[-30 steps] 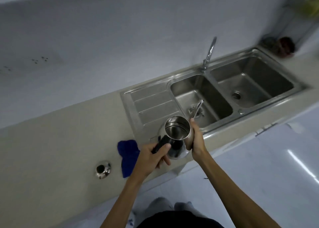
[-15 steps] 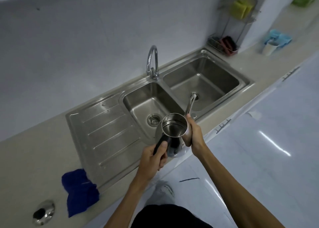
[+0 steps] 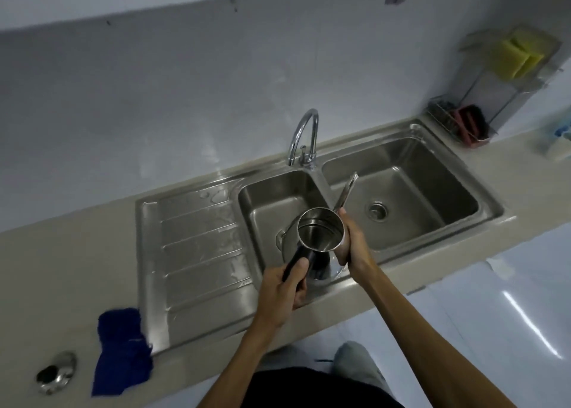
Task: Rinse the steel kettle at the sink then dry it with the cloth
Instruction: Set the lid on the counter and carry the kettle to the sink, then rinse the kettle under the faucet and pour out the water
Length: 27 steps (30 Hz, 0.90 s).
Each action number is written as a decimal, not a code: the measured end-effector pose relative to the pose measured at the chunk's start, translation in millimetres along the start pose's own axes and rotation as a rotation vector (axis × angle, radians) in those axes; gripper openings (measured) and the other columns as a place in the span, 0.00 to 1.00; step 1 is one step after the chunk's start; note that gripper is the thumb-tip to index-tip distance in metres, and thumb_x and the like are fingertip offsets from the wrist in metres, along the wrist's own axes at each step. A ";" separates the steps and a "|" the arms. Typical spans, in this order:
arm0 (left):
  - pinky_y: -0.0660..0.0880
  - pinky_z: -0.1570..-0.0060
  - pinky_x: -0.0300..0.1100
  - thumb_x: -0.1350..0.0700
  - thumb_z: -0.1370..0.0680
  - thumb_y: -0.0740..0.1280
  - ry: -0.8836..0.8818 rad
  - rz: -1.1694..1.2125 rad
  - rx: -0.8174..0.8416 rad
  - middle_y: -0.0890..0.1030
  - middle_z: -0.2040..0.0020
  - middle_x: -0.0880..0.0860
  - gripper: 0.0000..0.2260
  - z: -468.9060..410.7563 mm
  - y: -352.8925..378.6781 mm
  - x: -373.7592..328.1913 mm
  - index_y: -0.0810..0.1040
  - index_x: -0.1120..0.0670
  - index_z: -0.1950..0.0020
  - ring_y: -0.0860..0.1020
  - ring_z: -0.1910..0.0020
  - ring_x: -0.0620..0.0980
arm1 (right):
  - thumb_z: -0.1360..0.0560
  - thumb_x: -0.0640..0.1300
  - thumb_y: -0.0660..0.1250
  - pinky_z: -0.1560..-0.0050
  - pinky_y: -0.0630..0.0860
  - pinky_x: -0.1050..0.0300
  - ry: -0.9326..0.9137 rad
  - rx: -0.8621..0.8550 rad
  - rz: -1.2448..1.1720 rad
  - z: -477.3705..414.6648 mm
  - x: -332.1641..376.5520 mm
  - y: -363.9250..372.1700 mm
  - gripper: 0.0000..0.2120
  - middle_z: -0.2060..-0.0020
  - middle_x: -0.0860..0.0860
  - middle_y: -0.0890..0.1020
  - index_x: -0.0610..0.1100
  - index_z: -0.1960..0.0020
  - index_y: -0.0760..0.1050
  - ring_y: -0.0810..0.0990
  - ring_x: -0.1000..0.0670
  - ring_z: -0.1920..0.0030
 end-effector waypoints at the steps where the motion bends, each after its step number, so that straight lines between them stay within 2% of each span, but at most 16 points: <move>1: 0.60 0.79 0.34 0.43 0.27 0.69 0.004 0.006 -0.041 0.69 0.77 0.47 0.19 -4.9 -3.1 -1.9 0.73 0.52 0.73 0.64 0.81 0.43 | 0.23 0.65 0.64 0.32 0.75 0.43 0.019 0.032 0.003 -8.5 4.0 8.4 0.31 0.42 0.39 0.85 0.39 0.37 0.80 0.83 0.40 0.39; 2: 0.60 0.79 0.34 0.44 0.26 0.70 0.013 0.011 -0.080 0.70 0.78 0.47 0.19 -8.8 -6.0 -3.9 0.73 0.52 0.73 0.65 0.81 0.42 | 0.22 0.64 0.64 0.29 0.73 0.42 0.032 0.070 0.002 -18.0 5.8 16.6 0.30 0.41 0.38 0.84 0.39 0.36 0.80 0.82 0.40 0.37; 4: 0.62 0.79 0.35 0.45 0.24 0.70 0.024 0.014 -0.174 0.71 0.78 0.47 0.20 -15.3 -11.5 -4.5 0.73 0.54 0.71 0.66 0.81 0.42 | 0.21 0.62 0.62 0.30 0.73 0.43 0.062 0.128 0.015 -32.6 9.7 32.2 0.29 0.41 0.36 0.84 0.37 0.37 0.81 0.82 0.40 0.38; 6: 0.62 0.79 0.35 0.45 0.24 0.70 0.031 0.028 -0.272 0.72 0.77 0.47 0.20 -21.1 -15.8 -3.2 0.74 0.54 0.71 0.67 0.81 0.42 | 0.23 0.64 0.65 0.30 0.73 0.43 0.086 0.180 0.055 -50.3 10.5 46.3 0.30 0.42 0.38 0.85 0.38 0.39 0.82 0.82 0.40 0.38; 10: 0.63 0.79 0.35 0.45 0.25 0.68 0.059 0.074 -0.467 0.71 0.77 0.48 0.18 -24.9 -13.7 -0.1 0.75 0.51 0.74 0.66 0.80 0.43 | 0.20 0.59 0.63 0.35 0.78 0.50 0.152 0.332 0.092 -77.1 5.2 71.9 0.28 0.39 0.38 0.83 0.35 0.36 0.80 0.82 0.42 0.38; 13: 0.64 0.77 0.37 0.48 0.24 0.66 0.093 0.080 -0.628 0.69 0.77 0.50 0.19 -24.9 -4.2 5.2 0.72 0.53 0.73 0.66 0.80 0.44 | 0.29 0.69 0.68 0.29 0.73 0.40 0.192 0.441 0.202 -88.8 2.2 82.7 0.34 0.43 0.39 0.85 0.40 0.41 0.84 0.82 0.39 0.38; 15: 0.63 0.76 0.37 0.47 0.23 0.66 0.096 0.060 -0.706 0.68 0.77 0.50 0.19 -25.4 2.6 13.5 0.71 0.50 0.73 0.65 0.79 0.45 | 0.29 0.71 0.67 0.29 0.71 0.37 0.223 0.528 0.243 -96.0 -4.4 85.4 0.34 0.43 0.38 0.85 0.42 0.41 0.84 0.81 0.36 0.38; 16: 0.63 0.75 0.37 0.46 0.24 0.66 0.102 0.053 -0.740 0.68 0.77 0.50 0.20 -26.0 5.3 17.4 0.71 0.50 0.74 0.65 0.78 0.45 | 0.28 0.71 0.65 0.32 0.74 0.37 0.241 0.572 0.288 -100.5 -8.9 85.1 0.34 0.44 0.39 0.86 0.43 0.40 0.84 0.83 0.36 0.41; 18: 0.64 0.75 0.38 0.44 0.24 0.66 0.106 0.040 -0.809 0.68 0.77 0.50 0.20 -28.7 10.0 25.8 0.70 0.50 0.74 0.66 0.78 0.46 | 0.26 0.71 0.63 0.48 0.78 0.45 0.227 0.613 0.434 -114.4 -10.5 73.9 0.31 0.50 0.42 0.87 0.46 0.43 0.84 0.85 0.43 0.51; 20: 0.64 0.74 0.40 0.47 0.22 0.67 0.102 0.047 -0.873 0.69 0.77 0.50 0.21 -34.6 15.3 36.6 0.70 0.50 0.74 0.67 0.77 0.47 | 0.19 0.57 0.64 0.50 0.76 0.56 0.101 0.571 0.578 -141.9 -4.1 53.5 0.19 0.42 0.42 0.84 0.45 0.38 0.80 0.81 0.47 0.46; 21: 0.63 0.74 0.41 0.47 0.22 0.67 0.094 0.054 -0.900 0.69 0.77 0.51 0.21 -38.8 17.8 41.2 0.70 0.50 0.75 0.67 0.76 0.47 | 0.18 0.50 0.66 0.47 0.75 0.58 0.007 0.517 0.676 -158.7 4.7 42.0 0.18 0.37 0.42 0.81 0.43 0.32 0.76 0.80 0.47 0.41; 24: 0.62 0.73 0.41 0.41 0.26 0.66 0.057 0.079 -0.944 0.68 0.76 0.51 0.22 -54.4 23.0 55.1 0.69 0.50 0.75 0.65 0.76 0.48 | 0.19 0.38 0.66 0.36 0.68 0.59 -0.323 0.444 0.926 -212.2 38.5 20.2 0.25 0.33 0.43 0.76 0.37 0.24 0.65 0.75 0.45 0.34; 25: 0.62 0.72 0.41 0.40 0.27 0.66 0.047 0.093 -0.958 0.68 0.77 0.51 0.22 -60.8 23.9 60.8 0.70 0.50 0.76 0.65 0.77 0.48 | 0.19 0.35 0.65 0.33 0.64 0.60 -0.411 0.431 1.008 -226.5 49.4 18.2 0.26 0.30 0.42 0.73 0.34 0.23 0.63 0.72 0.44 0.30; 27: 0.62 0.72 0.41 0.40 0.27 0.67 0.034 0.115 -0.976 0.69 0.77 0.50 0.22 -71.5 24.5 70.3 0.71 0.50 0.76 0.66 0.77 0.48 | 0.20 0.32 0.63 0.24 0.57 0.53 -0.507 0.433 1.157 -252.1 60.8 18.2 0.29 0.22 0.36 0.63 0.31 0.22 0.57 0.61 0.38 0.21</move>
Point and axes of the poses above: each hand's wrist, its own z-axis away from the middle knuckle, its own y-axis out of the palm, x = y × z, the point moved 5 cm from there along -z, towards the middle knuckle
